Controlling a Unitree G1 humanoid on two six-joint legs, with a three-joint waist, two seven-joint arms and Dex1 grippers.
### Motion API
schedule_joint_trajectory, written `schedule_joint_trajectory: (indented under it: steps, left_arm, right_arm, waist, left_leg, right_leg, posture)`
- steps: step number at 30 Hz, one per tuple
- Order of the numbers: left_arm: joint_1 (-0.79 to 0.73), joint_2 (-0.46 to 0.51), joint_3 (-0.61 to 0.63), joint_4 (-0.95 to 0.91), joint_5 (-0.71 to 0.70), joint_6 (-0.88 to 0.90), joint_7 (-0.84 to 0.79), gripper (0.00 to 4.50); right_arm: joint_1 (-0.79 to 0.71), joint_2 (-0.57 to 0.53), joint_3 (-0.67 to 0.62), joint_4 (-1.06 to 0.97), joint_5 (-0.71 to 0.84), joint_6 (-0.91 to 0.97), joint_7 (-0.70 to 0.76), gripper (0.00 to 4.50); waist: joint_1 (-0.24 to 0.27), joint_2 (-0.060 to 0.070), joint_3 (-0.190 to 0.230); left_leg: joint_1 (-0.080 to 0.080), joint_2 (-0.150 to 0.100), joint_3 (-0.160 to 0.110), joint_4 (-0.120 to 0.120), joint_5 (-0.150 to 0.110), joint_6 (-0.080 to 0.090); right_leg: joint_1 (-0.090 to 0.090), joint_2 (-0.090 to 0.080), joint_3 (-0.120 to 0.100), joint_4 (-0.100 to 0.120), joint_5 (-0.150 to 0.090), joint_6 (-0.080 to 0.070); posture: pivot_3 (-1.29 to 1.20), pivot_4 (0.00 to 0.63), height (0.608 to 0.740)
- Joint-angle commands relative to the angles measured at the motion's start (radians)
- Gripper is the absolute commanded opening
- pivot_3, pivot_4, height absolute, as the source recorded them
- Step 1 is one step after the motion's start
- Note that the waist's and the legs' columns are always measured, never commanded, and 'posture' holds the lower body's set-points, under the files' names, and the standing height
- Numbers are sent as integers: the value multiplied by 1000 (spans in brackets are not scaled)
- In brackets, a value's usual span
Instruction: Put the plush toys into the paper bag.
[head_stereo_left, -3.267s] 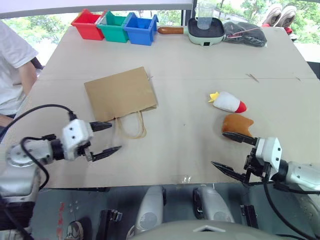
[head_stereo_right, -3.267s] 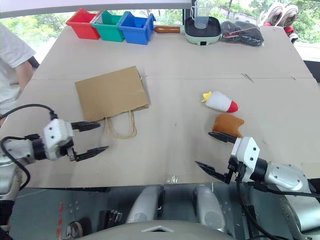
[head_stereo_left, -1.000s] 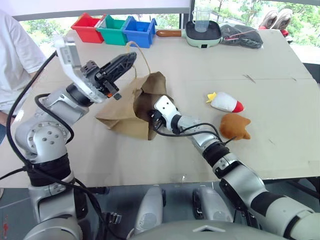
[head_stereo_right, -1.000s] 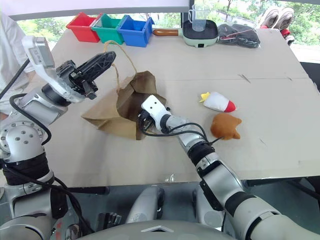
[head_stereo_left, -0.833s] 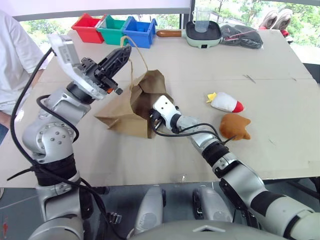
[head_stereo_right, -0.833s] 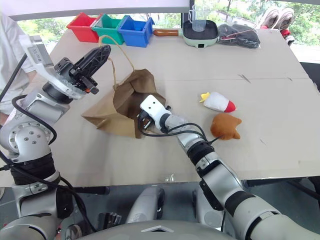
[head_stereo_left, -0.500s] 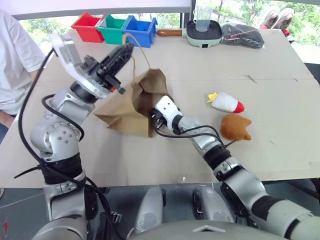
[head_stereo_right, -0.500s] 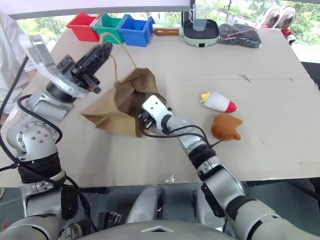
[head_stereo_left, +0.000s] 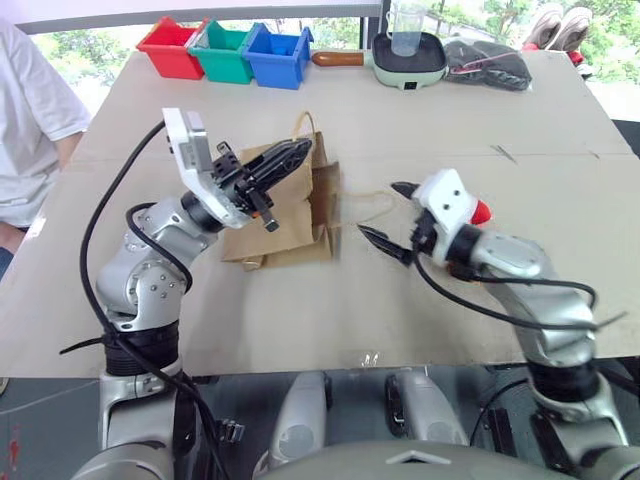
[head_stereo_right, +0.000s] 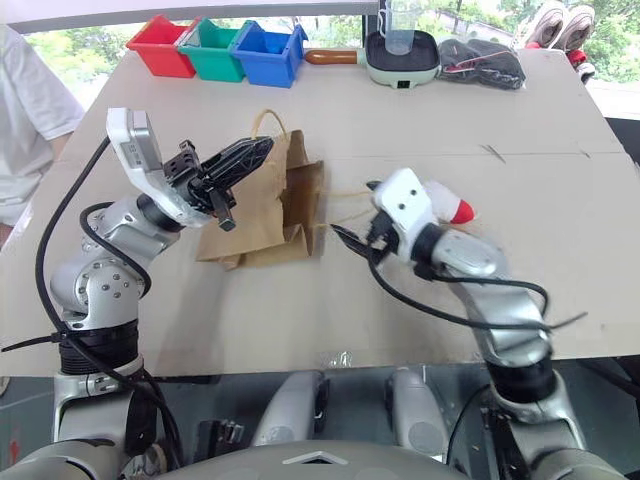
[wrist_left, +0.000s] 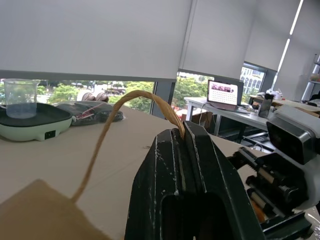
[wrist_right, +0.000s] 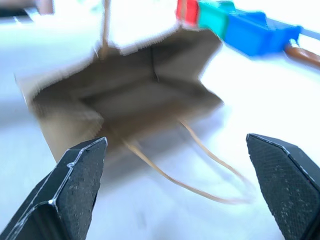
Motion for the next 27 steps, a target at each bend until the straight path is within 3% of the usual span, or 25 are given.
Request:
schedule_joint_trajectory:
  steps: [1,6,8,10,12,18,21,23,27]
  left_arm:
    - [-21,8,-9,5,-2,-25,-63,0]
    - [-52,3,-29,37,16,-34,-102,0]
    - [-62,-1,-43,46,26,-37,-119,0]
    - [-73,1,-46,52,33,-38,-128,0]
    - [-79,8,-40,58,47,-47,-130,0]
    - [-82,18,-19,49,-11,5,-152,0]
    - [-85,23,-5,37,-65,53,-164,0]
    - [-84,32,-3,31,-85,73,-177,0]
    - [-93,28,-7,29,-91,84,-167,0]
  right_arm:
    - [49,-112,-162,-119,15,170,-23,4356]
    - [138,-266,-133,-47,-19,235,-28,4356]
    - [154,-247,-90,66,-28,221,-47,4140]
    - [174,-241,-59,129,-47,165,-56,3594]
    - [176,-229,-84,113,-39,117,-66,2669]
    - [250,-204,-277,12,162,-51,85,24]
    - [120,-133,-361,-22,362,8,69,24]
    - [-4,-78,-333,-18,423,42,24,24]
    - [-158,-26,-137,100,318,17,-32,24]
  waist:
    - [-1,0,0]
    - [-8,-1,1]
    - [-13,-2,0]
    - [-13,-2,1]
    - [-11,-3,0]
    - [-4,-4,2]
    - [-10,-4,2]
    - [-28,-3,4]
    - [-27,-4,4]
  left_leg:
    - [0,0,1,0,0,0]
    - [1,0,2,0,0,0]
    - [2,1,3,0,0,0]
    - [2,2,2,0,0,0]
    - [2,1,3,0,0,0]
    - [1,1,3,0,0,0]
    - [1,1,3,0,0,0]
    - [2,2,3,1,0,0]
    - [2,3,0,0,0,0]
  right_leg:
    - [0,0,1,-1,0,0]
    - [1,1,2,-2,0,0]
    - [1,2,4,-2,0,0]
    - [1,3,4,-2,0,0]
    - [1,3,4,-2,0,0]
    - [1,2,4,-3,0,1]
    - [1,2,4,-3,0,1]
    - [1,3,4,-2,0,1]
    - [1,4,2,0,0,0]
  posture:
    - [0,150,740]
    - [0,150,740]
    - [0,150,740]
    - [0,150,740]
    - [0,150,740]
    - [0,150,740]
    - [0,150,740]
    - [0,150,740]
    - [0,150,740]
